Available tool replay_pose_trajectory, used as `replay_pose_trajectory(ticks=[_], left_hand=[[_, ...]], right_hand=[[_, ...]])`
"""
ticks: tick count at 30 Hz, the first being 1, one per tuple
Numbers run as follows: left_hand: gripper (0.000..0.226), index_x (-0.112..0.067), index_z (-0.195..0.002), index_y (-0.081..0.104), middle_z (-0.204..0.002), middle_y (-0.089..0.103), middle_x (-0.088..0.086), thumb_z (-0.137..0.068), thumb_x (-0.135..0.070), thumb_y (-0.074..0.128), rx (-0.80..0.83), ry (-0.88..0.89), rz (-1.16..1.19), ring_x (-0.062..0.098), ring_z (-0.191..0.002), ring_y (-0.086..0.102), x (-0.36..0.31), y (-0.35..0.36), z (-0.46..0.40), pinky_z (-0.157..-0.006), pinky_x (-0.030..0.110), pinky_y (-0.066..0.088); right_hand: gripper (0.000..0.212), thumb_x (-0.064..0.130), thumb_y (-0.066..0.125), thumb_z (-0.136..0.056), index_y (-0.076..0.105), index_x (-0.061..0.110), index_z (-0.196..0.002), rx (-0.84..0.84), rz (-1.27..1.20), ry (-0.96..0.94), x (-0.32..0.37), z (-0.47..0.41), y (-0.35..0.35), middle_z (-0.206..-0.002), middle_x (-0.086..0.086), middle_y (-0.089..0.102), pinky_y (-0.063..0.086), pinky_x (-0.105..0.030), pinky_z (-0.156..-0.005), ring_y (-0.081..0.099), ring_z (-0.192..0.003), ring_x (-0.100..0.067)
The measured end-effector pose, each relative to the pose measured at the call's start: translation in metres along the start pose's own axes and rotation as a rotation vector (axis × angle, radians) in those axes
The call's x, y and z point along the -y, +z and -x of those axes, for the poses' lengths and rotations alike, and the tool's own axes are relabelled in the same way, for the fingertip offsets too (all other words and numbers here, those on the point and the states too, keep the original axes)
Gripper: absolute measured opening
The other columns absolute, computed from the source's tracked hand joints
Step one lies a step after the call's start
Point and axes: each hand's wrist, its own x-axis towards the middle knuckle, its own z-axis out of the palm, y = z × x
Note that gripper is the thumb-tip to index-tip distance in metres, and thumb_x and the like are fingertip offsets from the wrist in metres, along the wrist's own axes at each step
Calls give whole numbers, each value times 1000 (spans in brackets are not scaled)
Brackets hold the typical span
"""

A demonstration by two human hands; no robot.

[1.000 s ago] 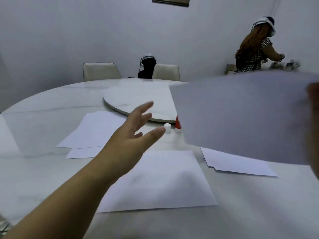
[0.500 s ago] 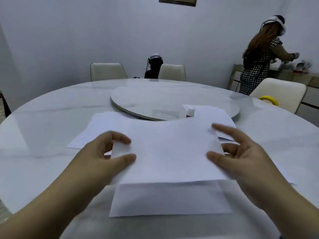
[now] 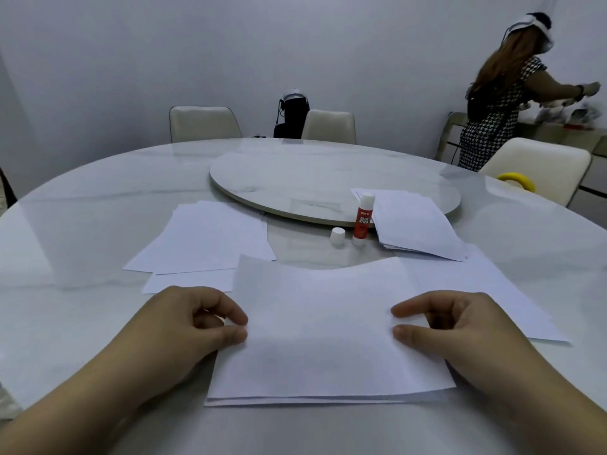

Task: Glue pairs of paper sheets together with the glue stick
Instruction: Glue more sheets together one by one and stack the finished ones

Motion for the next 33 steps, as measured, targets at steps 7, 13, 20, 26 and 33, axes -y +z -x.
replay_pose_trajectory(ticks=[7, 13, 20, 26, 33], left_hand=[[24, -45, -84, 66, -52, 55, -4, -73, -28, 78, 52, 62, 4, 5, -42, 42, 5, -4, -1, -44, 14, 32], [25, -45, -83, 66, -50, 53, -8, -74, -24, 77, 66, 108, 1, 1, -39, 42, 7, -5, -1, -44, 9, 32], [27, -44, -85, 65, -51, 50, -6, -74, -23, 78, 73, 138, -5, 3, -44, 41, 9, -5, -1, -46, 10, 31], [27, -44, -85, 64, -50, 47, -5, -73, -24, 78, 79, 146, 2, 3, -44, 37, 11, -5, -1, -45, 12, 29], [28, -44, -87, 63, -50, 46, -6, -73, -25, 78, 81, 149, -8, 3, -43, 37, 12, -4, -1, -45, 12, 29]], right_hand=[[21, 20, 85, -67, 76, 38, -71, 6, 119, -41, -3, -2, -1, -46, 14, 36, 27, -9, -38, 37, -39, -4], [21, 21, 85, -67, 75, 39, -70, 13, 155, -54, -2, 0, 0, -46, 13, 35, 27, -9, -39, 36, -41, -4], [21, 21, 84, -68, 75, 39, -70, 25, 178, -61, -1, 1, 0, -46, 12, 34, 28, -9, -40, 35, -41, -5], [20, 20, 84, -68, 75, 38, -70, 36, 173, -57, -3, 2, 0, -45, 12, 34, 28, -9, -41, 35, -40, -5], [20, 21, 84, -68, 75, 39, -70, 40, 189, -62, -4, 2, -1, -45, 12, 34, 27, -10, -41, 35, -41, -5]])
